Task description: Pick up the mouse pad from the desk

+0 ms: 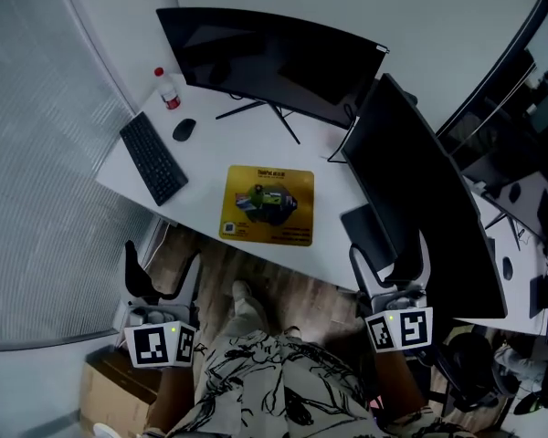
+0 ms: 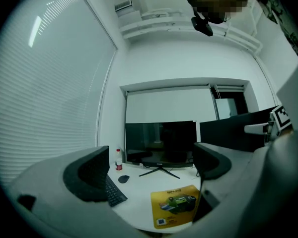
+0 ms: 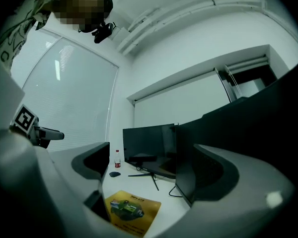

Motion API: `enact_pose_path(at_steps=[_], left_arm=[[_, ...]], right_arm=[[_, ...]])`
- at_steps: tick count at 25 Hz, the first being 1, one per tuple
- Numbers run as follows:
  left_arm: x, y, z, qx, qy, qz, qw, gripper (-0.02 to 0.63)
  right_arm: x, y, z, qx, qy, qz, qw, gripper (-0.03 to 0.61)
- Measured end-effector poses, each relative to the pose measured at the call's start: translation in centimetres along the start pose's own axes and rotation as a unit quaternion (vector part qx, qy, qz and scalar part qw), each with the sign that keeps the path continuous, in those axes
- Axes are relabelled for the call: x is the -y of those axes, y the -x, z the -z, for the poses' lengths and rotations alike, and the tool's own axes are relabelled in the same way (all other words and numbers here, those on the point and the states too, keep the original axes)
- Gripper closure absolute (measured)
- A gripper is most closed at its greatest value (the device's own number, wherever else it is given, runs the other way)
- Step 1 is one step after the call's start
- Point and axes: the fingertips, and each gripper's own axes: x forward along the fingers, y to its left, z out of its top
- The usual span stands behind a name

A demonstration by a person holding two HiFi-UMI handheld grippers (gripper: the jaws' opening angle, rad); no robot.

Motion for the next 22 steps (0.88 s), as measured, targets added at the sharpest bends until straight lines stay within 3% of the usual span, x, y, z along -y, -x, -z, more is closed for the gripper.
enact_pose_path(at_steps=[12, 22], left_arm=[[-3.6, -9.9, 0.3, -0.013, 0.01, 0.053, 0.9985, 0.097], [-6.4, -15.8, 1.0, -0.02, 0.03, 0.098, 0.9945, 0.098]], right_arm=[[0.2, -7.8, 1.1, -0.022, -0.015, 0.042, 0.999, 0.066], [-0.7, -11.0, 1.3, -0.034, -0.008, 0.093, 0.995, 0.097]])
